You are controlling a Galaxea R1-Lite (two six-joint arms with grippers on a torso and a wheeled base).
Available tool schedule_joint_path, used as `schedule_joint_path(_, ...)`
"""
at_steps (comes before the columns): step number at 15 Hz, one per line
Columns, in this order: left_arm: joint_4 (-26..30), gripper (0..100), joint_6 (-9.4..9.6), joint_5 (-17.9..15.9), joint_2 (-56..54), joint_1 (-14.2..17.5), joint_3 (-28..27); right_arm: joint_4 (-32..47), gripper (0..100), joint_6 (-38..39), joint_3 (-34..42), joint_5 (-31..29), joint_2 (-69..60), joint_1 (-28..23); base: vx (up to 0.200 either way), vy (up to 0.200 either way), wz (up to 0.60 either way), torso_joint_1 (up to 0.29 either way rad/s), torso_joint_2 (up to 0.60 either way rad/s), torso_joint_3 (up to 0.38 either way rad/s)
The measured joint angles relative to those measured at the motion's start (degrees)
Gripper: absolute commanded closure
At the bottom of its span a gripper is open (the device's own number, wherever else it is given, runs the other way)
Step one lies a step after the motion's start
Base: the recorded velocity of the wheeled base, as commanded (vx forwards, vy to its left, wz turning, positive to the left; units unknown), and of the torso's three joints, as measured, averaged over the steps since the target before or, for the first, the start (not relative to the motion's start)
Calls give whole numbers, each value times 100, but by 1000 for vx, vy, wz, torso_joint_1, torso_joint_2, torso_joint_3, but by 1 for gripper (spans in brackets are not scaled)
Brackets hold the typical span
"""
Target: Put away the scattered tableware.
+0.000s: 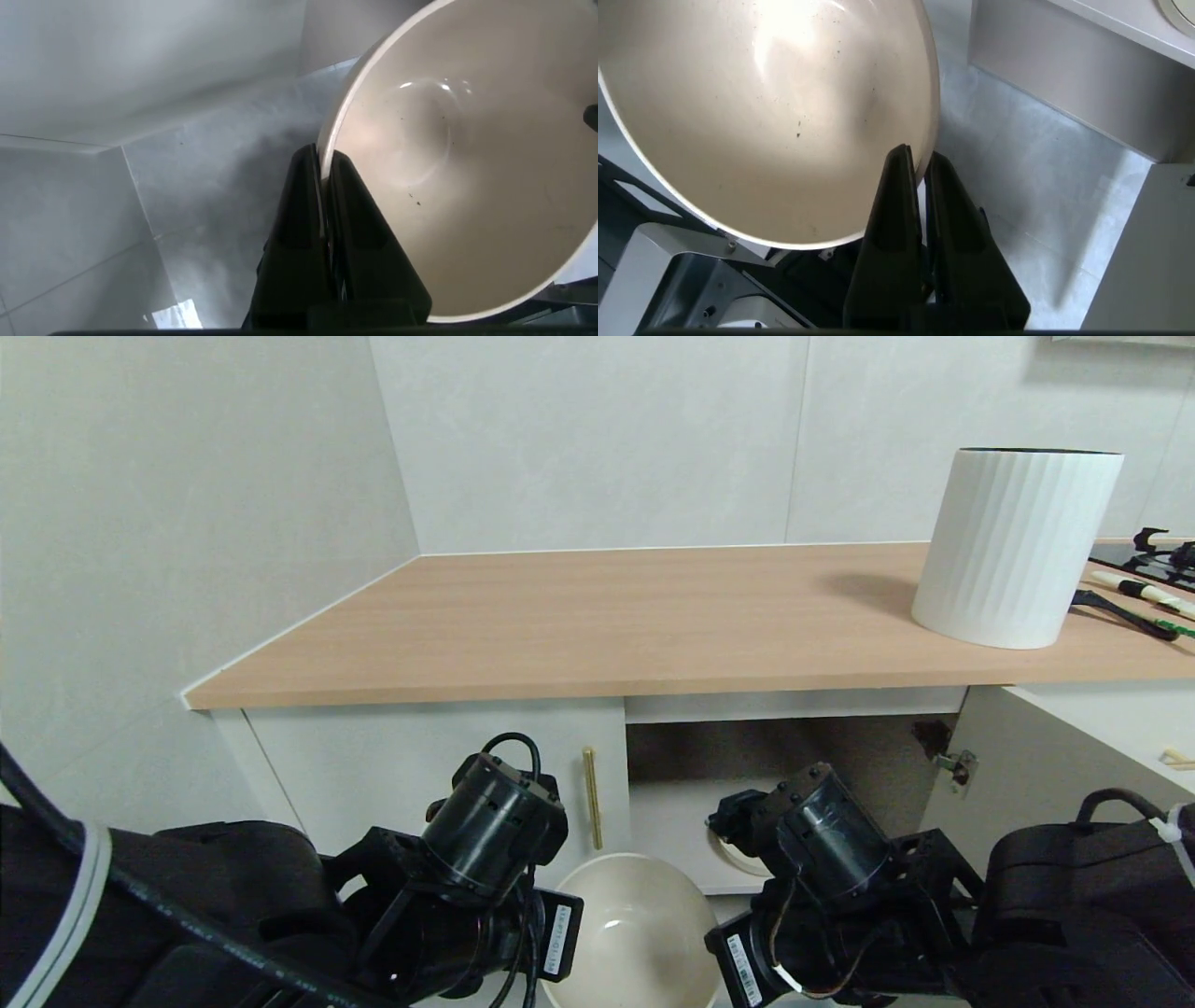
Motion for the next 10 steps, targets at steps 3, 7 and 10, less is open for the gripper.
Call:
schedule_joint_path(3,22,0,-2,38,-7,2,4,45,100,2,-15,-30,17,-2,0,0,0,0,0,0)
schedule_joint_path(7,9,0,-6,46,-35,0,-2,10,100,208,-152,-536,204,9,0,0,0,0,0,0)
schedule_joint_path(10,1,0,-16,38,-43,2,-2,-56,100,641,-193,-578,207,-4,0,0,0,0,0,0)
